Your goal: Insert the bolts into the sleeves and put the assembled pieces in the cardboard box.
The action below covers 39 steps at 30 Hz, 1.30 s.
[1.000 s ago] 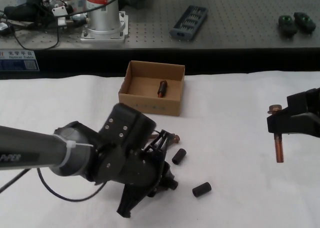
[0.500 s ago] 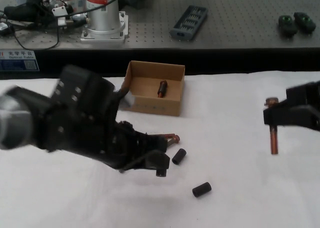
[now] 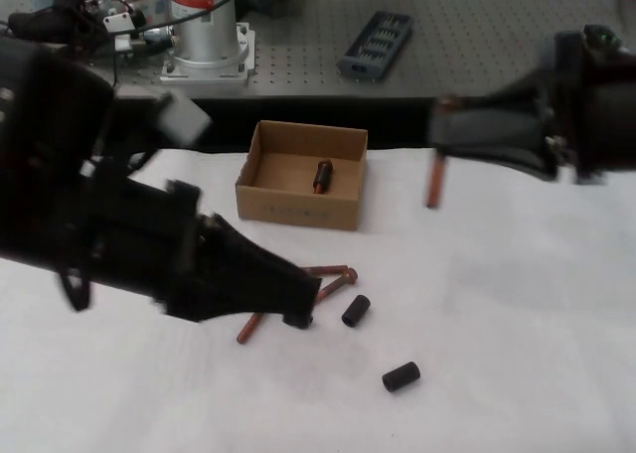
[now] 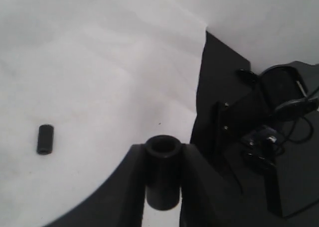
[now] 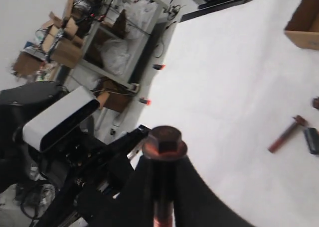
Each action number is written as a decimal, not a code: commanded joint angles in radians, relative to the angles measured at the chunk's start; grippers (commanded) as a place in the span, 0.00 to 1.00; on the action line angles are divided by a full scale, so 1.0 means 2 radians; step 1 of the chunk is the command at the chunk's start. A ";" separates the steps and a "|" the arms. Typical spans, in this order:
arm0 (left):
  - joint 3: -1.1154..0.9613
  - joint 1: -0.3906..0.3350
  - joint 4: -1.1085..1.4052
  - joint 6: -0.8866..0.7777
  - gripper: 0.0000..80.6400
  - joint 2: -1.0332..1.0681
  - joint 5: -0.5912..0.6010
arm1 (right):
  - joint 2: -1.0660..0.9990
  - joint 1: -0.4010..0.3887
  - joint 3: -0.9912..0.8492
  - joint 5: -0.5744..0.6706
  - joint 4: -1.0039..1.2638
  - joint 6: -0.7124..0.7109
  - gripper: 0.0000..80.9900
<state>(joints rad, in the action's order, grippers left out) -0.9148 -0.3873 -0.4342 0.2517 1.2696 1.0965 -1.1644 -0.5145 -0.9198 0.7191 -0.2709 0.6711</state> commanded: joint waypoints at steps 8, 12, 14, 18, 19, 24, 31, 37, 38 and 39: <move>-0.001 0.007 -0.004 0.024 0.01 -0.014 0.097 | -0.032 -0.079 -0.001 0.026 0.111 0.038 0.04; -0.001 0.007 -0.004 0.024 0.01 -0.014 0.098 | -0.032 -0.095 -0.001 0.023 0.113 0.038 0.04; -0.001 0.007 -0.004 0.024 0.01 -0.014 0.098 | -0.032 -0.098 -0.001 0.023 0.113 0.035 0.04; -0.001 0.007 -0.004 0.024 0.01 -0.014 0.098 | -0.032 -0.097 -0.001 0.023 0.113 0.024 0.04; -0.001 0.007 -0.004 0.024 0.01 -0.014 0.098 | -0.032 -0.097 -0.001 0.023 0.113 0.023 0.04; -0.001 0.007 -0.003 0.020 0.01 -0.014 0.098 | -0.032 -0.097 -0.001 0.023 0.113 0.015 0.04; -0.001 0.007 -0.003 0.014 0.01 -0.014 0.113 | -0.032 -0.097 -0.001 0.023 0.112 -0.010 0.04; -0.001 0.007 0.040 -0.029 0.01 -0.014 0.121 | -0.032 -0.097 -0.001 0.021 0.101 -0.032 0.04; -0.001 0.007 0.051 -0.037 0.01 -0.014 0.123 | -0.032 -0.097 -0.001 0.020 0.101 -0.033 0.04; -0.001 0.007 0.062 -0.044 0.01 -0.014 0.123 | -0.032 -0.097 -0.001 0.019 0.101 -0.033 0.04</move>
<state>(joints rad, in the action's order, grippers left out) -0.9148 -0.3771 -0.3446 0.1886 1.2521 1.3144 -1.2284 -0.7078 -0.9198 0.7535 -0.0743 0.6263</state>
